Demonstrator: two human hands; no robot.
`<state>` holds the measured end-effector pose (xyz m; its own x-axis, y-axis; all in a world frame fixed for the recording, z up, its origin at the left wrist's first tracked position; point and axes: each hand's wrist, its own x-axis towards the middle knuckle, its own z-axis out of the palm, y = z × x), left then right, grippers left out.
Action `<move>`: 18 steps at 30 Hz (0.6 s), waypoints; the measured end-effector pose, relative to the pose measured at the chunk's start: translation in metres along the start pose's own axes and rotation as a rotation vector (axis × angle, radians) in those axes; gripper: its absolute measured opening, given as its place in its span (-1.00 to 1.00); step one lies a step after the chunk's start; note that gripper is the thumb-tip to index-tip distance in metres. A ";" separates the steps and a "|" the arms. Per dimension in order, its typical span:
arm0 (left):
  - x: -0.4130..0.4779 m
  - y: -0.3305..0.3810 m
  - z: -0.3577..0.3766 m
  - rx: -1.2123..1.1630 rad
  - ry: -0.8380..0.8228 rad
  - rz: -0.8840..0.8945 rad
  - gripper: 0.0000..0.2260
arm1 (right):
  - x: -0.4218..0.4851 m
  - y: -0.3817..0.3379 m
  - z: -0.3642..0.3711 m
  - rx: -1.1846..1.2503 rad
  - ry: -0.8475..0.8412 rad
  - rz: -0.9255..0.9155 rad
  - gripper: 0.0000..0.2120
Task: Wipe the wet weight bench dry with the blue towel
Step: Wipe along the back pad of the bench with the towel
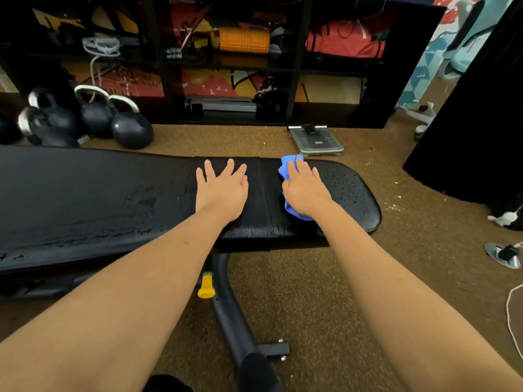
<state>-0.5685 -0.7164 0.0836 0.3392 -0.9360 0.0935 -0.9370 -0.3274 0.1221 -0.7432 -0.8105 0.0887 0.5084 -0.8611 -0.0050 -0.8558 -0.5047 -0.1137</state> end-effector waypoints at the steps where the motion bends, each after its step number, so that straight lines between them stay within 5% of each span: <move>1: 0.000 0.001 0.000 0.002 -0.011 -0.003 -0.54 | -0.022 -0.003 0.001 0.000 0.023 -0.033 -0.41; 7: -0.002 0.006 -0.004 0.016 -0.017 -0.012 -0.54 | -0.100 -0.009 0.007 -0.023 0.046 -0.182 -0.25; 18: 0.002 0.004 0.002 0.022 -0.004 0.001 -0.53 | 0.041 -0.023 0.001 0.087 0.079 -0.076 -0.69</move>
<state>-0.5714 -0.7198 0.0826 0.3384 -0.9367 0.0895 -0.9388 -0.3296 0.1001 -0.7026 -0.8339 0.0903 0.5595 -0.8244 0.0852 -0.8018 -0.5644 -0.1966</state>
